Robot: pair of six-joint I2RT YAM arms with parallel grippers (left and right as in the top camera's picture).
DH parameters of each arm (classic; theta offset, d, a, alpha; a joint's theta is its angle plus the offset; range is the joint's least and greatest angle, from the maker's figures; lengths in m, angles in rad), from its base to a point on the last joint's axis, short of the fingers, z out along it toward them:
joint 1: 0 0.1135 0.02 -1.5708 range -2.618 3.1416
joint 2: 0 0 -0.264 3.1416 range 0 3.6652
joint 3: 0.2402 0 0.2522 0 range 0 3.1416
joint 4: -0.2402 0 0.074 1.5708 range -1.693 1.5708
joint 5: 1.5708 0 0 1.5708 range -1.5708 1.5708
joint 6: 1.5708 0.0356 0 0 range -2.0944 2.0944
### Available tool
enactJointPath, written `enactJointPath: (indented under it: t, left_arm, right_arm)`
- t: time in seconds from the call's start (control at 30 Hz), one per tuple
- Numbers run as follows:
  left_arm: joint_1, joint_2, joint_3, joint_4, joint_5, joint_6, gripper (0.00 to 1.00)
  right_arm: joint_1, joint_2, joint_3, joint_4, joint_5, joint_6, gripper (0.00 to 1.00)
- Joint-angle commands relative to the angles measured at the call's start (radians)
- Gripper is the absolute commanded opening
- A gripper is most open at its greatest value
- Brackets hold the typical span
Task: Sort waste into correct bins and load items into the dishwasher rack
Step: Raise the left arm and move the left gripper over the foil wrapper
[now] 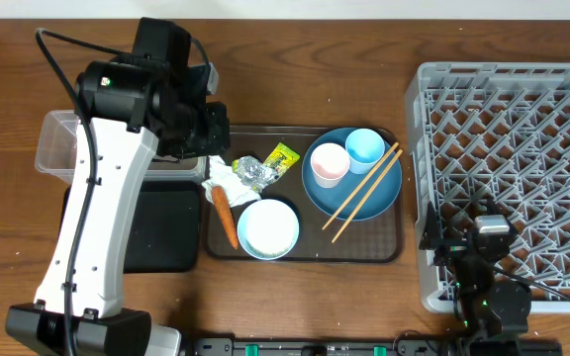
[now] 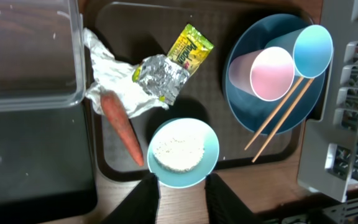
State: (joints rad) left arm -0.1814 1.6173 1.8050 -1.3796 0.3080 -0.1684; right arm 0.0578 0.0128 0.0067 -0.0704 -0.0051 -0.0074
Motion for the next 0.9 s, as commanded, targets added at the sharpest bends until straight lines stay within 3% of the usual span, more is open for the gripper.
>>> enactJointPath:
  t: [0.0,0.13,0.17,0.27,0.3,0.4,0.47,0.87]
  left_arm:
    - [-0.002,0.006,-0.019,0.008,-0.012,-0.002,0.32]
    - [-0.002,0.020,-0.021,0.009,-0.024,-0.002,0.40]
    - [-0.002,0.023,-0.021,0.010,-0.024,-0.002,0.49]
    - [-0.002,0.024,-0.021,0.036,-0.024,-0.002,0.93]
    - [-0.002,0.024,-0.021,0.047,-0.024,-0.002,1.00]
    - [-0.002,0.025,-0.021,0.072,-0.025,-0.002,0.99]
    - [-0.002,0.028,-0.021,0.072,-0.028,-0.002,0.78]
    - [-0.021,0.031,-0.223,0.187,-0.032,-0.002,0.77]
  right_arm:
    - [-0.011,0.000,-0.001,-0.004,-0.003,0.014,0.99]
    - [-0.011,0.000,-0.001,-0.004,-0.003,0.014,0.99]
    - [-0.011,0.000,-0.001,-0.004,-0.003,0.014,0.99]
    - [-0.011,0.000,-0.001,-0.004,-0.002,0.014,0.99]
    - [-0.011,0.000,-0.001,-0.004,-0.002,0.014,0.99]
    - [-0.011,0.000,-0.001,-0.004,-0.002,0.014,0.99]
    - [-0.011,0.000,-0.001,-0.004,-0.003,0.014,0.99]
    - [-0.011,0.000,-0.001,-0.004,-0.003,0.014,0.99]
